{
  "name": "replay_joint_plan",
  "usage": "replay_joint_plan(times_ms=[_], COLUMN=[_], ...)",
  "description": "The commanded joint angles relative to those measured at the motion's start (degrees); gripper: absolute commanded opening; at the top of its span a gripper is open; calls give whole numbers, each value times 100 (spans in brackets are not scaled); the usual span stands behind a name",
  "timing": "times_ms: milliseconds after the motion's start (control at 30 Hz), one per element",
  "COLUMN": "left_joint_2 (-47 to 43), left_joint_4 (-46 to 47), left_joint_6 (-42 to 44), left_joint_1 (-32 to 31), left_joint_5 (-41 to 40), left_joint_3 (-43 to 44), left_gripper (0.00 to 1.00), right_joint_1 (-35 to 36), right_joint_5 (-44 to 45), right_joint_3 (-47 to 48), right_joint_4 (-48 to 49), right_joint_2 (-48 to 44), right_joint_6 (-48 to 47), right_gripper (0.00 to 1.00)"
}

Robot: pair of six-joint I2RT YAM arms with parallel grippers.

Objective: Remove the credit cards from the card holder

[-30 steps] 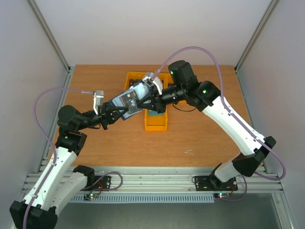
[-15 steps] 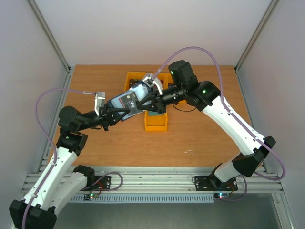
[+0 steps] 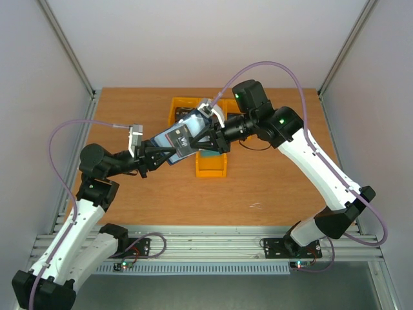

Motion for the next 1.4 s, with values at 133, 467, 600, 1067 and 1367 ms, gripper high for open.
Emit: replay_joint_plan(times_ms=[133, 467, 600, 1067, 1367], left_joint_2=[-63, -88, -84, -101, -87], left_joint_4=[243, 250, 242, 180, 154], left_joint_6=[151, 204, 205, 233, 259], left_joint_1=[27, 23, 17, 0, -17], left_joint_5=[119, 83, 72, 56, 56], left_joint_3=[-30, -87, -97, -81, -67], left_gripper=[0, 0, 0, 2, 3], right_joint_1=[-94, -319, -325, -375, -275], right_joint_5=[-13, 203, 152, -25, -25], right_joint_3=[294, 330, 339, 381, 365], right_joint_4=[-105, -469, -486, -331, -232], right_joint_2=[-17, -92, -85, -52, 40], right_joint_6=[-113, -308, -311, -128, -128], right_gripper=[1, 1, 1, 1, 1])
